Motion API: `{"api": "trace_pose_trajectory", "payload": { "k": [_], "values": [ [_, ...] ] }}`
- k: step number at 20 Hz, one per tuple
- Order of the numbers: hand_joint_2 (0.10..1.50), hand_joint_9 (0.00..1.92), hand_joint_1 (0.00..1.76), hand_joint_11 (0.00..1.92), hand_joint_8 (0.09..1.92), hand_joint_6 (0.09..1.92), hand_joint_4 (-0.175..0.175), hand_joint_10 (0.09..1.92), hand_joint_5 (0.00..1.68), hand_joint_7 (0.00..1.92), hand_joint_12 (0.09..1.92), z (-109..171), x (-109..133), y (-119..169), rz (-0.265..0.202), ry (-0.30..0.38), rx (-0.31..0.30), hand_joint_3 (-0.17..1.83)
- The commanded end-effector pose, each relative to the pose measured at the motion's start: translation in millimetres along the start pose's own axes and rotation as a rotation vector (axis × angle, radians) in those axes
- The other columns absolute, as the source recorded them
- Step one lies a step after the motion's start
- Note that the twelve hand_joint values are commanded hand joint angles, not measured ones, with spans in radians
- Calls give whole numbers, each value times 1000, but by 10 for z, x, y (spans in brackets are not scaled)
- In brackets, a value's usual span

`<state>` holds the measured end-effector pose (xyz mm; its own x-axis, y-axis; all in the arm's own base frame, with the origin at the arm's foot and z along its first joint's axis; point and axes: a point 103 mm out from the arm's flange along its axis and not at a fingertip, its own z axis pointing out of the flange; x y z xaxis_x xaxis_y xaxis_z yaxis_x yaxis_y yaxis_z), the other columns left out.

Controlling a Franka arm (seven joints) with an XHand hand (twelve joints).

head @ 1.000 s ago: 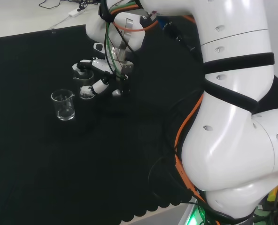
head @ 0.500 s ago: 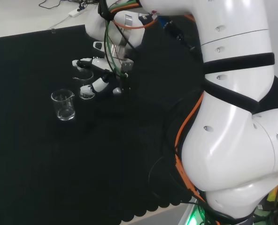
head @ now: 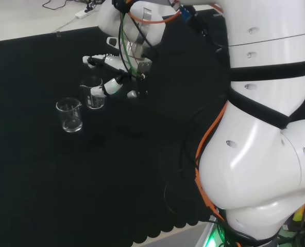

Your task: Place the beaker back on the table.

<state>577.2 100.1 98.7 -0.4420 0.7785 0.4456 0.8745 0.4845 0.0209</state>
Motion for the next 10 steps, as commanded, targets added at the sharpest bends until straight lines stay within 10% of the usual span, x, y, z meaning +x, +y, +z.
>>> {"api": "trace_pose_trajectory", "payload": {
  "k": [1,10],
  "values": [
    [535,120,864,0,667,87,-71,789,270,91,1072,-386,76,-408,61,-40,-52,602],
    [542,141,859,0,670,87,-72,795,279,107,1075,-562,98,-851,127,-57,-79,591]
  ]
}}
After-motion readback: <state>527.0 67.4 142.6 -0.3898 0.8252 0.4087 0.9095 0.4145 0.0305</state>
